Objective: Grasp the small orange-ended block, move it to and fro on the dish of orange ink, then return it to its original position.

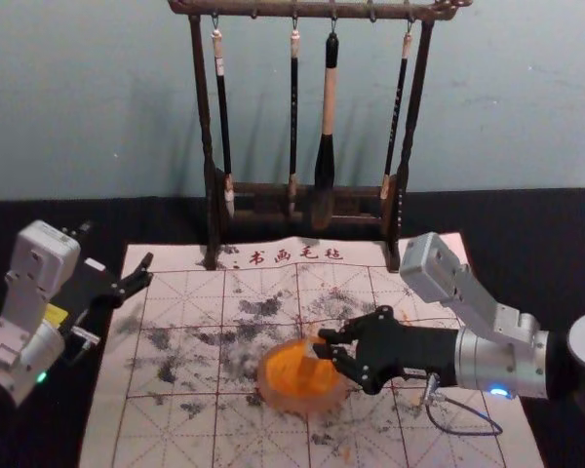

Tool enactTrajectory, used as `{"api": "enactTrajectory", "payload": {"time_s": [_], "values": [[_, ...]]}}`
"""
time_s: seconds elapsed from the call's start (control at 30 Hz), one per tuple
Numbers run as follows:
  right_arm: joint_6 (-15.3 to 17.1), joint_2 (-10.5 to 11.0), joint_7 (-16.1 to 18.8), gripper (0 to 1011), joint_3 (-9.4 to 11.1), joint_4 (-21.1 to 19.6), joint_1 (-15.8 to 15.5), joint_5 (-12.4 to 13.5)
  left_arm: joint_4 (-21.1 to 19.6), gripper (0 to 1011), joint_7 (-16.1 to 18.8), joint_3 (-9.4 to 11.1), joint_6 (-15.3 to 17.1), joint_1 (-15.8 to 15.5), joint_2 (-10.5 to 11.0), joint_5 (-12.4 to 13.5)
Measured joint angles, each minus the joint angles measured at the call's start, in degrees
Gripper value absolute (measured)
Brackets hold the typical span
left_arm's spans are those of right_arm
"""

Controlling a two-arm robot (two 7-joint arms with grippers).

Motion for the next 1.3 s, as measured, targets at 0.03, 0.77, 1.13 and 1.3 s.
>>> {"api": "enactTrajectory", "payload": {"time_s": [0.03, 0.77, 1.13, 1.3], "values": [[-0.03, 0.10, -0.16, 104, 0.21, -0.20, 0.00, 0.11, 0.00, 1001, 0.00, 0.00, 0.00, 0.00, 0.00, 0.00], [0.70, 5.06, -4.82, 104, 7.18, -5.95, -4.11, 3.01, 0.00, 1001, 0.00, 0.00, 0.00, 0.00, 0.00, 0.00], [1.11, 8.69, -7.46, 104, 12.06, -8.50, -8.44, 4.37, 0.00, 1001, 0.00, 0.00, 0.00, 0.00, 0.00, 0.00], [1.42, 9.61, -7.86, 104, 13.24, -8.95, -9.79, 4.38, 0.00, 1001, 0.00, 0.00, 0.00, 0.00, 0.00, 0.00]]}}
